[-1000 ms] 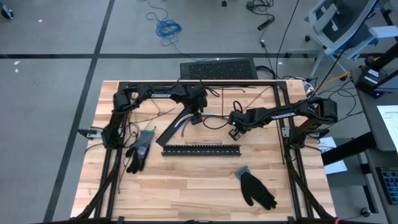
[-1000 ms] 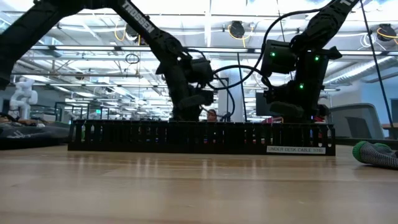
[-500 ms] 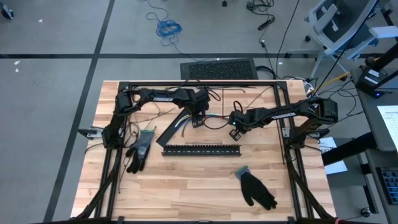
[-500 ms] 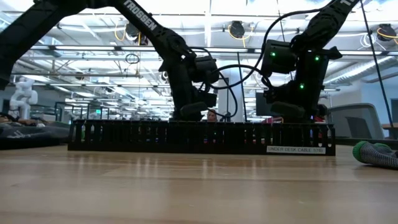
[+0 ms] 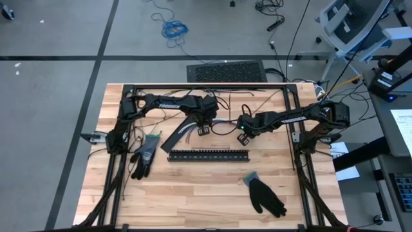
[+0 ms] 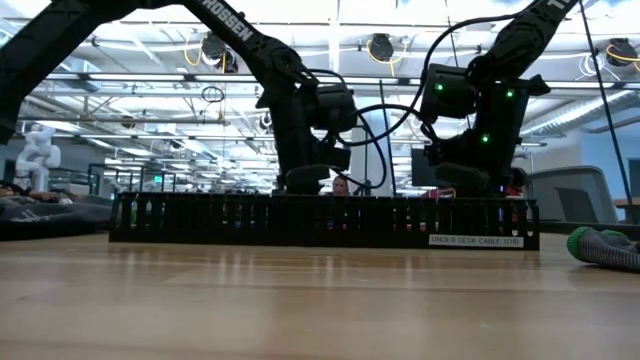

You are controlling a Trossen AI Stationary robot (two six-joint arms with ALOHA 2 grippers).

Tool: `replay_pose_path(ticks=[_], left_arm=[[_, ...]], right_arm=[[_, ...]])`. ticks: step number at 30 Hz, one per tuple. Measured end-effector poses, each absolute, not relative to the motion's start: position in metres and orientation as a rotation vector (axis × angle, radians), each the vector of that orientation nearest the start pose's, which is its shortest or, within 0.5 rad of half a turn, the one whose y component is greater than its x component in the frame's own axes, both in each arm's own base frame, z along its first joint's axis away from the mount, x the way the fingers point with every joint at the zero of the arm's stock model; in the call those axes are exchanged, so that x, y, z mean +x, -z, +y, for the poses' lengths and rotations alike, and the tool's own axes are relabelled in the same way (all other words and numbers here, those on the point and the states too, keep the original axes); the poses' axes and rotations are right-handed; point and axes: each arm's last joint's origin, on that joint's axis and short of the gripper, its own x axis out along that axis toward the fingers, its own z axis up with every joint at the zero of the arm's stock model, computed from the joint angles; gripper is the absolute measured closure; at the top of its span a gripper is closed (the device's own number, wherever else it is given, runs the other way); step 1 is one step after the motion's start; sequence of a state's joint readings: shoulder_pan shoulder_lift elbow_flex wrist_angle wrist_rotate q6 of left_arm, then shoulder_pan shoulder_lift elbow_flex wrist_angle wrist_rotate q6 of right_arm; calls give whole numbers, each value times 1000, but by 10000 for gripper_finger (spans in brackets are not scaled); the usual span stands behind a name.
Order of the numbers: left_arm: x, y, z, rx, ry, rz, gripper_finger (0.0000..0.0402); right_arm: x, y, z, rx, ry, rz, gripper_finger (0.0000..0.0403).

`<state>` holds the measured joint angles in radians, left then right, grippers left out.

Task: Ziptie cables
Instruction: Put the ziptied cable wires into the cable duct

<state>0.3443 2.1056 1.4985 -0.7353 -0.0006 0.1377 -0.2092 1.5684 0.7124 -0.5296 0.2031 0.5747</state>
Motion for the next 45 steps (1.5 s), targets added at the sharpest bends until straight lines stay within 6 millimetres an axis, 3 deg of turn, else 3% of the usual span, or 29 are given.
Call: replay_pose_path(ticks=[17, 45], left_arm=[[368, -145, 138, -207, -181, 1492, 238], [350, -140, 144, -274, -136, 1610, 233]], right_arm=[[236, -128, -58, 462, 729, 1264, 402], [235, -128, -58, 443, 723, 1277, 403]])
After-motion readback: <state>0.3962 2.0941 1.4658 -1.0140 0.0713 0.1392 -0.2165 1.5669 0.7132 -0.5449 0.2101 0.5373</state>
